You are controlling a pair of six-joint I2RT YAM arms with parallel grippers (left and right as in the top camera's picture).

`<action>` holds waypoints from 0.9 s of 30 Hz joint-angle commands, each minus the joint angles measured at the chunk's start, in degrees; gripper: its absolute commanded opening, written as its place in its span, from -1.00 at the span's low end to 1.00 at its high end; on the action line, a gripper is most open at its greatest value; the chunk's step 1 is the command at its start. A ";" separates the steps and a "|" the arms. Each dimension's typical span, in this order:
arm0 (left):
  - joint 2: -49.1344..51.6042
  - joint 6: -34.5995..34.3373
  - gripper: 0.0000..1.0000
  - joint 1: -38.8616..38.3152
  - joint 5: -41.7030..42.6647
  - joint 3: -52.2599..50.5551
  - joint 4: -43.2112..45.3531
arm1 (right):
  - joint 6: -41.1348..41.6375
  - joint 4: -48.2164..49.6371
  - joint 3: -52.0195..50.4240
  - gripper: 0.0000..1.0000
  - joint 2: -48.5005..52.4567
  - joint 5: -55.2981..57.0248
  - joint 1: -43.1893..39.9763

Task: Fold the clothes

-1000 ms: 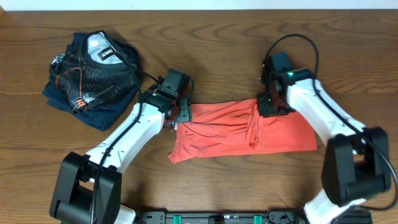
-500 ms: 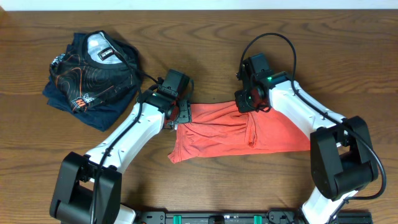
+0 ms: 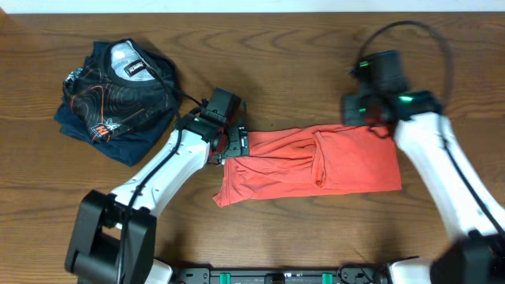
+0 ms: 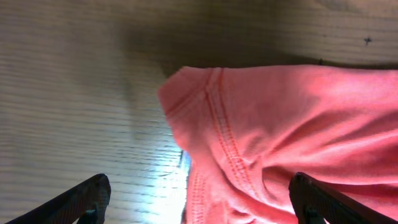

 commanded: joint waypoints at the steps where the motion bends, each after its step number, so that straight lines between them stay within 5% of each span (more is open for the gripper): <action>1: 3.45 -0.02 0.86 0.31 3.41 0.57 -0.02 | -0.07 -2.89 0.37 -0.09 -1.95 1.36 -3.04; 8: 7.93 0.37 0.81 0.31 13.05 0.48 -0.02 | -0.07 -8.07 -0.50 -0.10 -1.77 1.36 -7.67; 20: 8.20 1.95 0.18 0.20 18.49 -1.11 0.15 | -0.07 -8.02 -0.57 -0.10 -1.70 1.33 -8.33; 25: 8.20 2.54 0.22 0.20 15.02 -1.16 0.15 | -0.07 -8.31 -0.57 -0.10 -1.70 1.33 -8.33; 27: 8.20 2.54 0.39 0.20 11.34 -1.16 -0.11 | -0.07 -8.33 -0.57 -0.10 -1.70 1.33 -8.33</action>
